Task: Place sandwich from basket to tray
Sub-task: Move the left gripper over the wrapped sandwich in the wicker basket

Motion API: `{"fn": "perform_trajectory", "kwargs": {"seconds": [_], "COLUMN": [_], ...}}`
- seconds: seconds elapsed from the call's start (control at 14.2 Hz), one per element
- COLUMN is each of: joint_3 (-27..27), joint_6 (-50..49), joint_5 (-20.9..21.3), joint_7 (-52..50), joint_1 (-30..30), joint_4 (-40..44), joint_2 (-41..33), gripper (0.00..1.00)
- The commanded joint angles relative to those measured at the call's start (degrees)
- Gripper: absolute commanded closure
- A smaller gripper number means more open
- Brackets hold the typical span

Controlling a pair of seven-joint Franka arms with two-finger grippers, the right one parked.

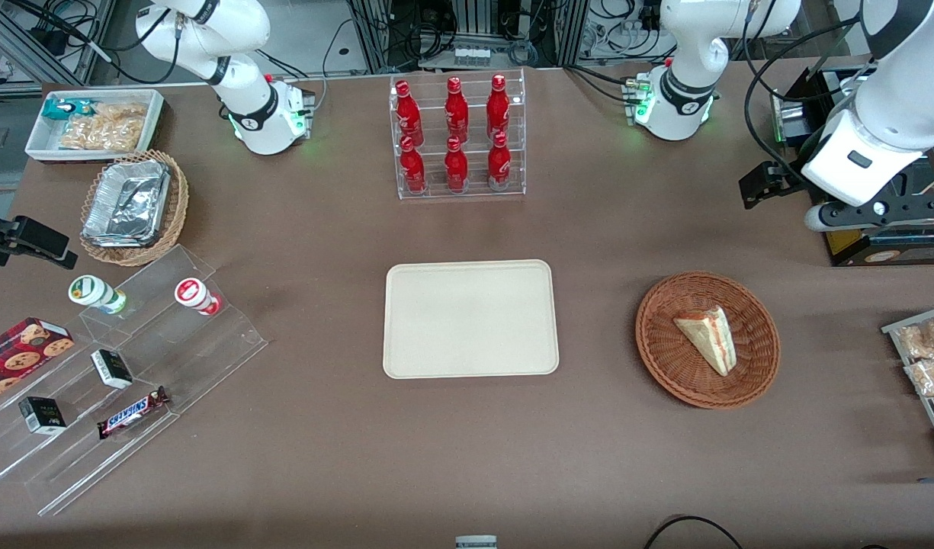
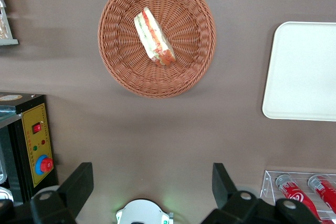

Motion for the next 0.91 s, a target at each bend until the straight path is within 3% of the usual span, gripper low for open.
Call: {"fn": "perform_trajectory", "kwargs": {"seconds": [0.0,0.42,0.84], "joint_3": [0.6,1.0,1.0], "joint_6": [-1.4,1.2,20.0], "joint_5": [0.2,0.6,1.5], "joint_7": [-0.9,-0.5,-0.1], "joint_1": [-0.7,-0.7,-0.3], "joint_4": [1.7,-0.8,-14.5], "joint_2": [0.6,7.9,11.4], "gripper": [0.00,0.00,0.00]}}
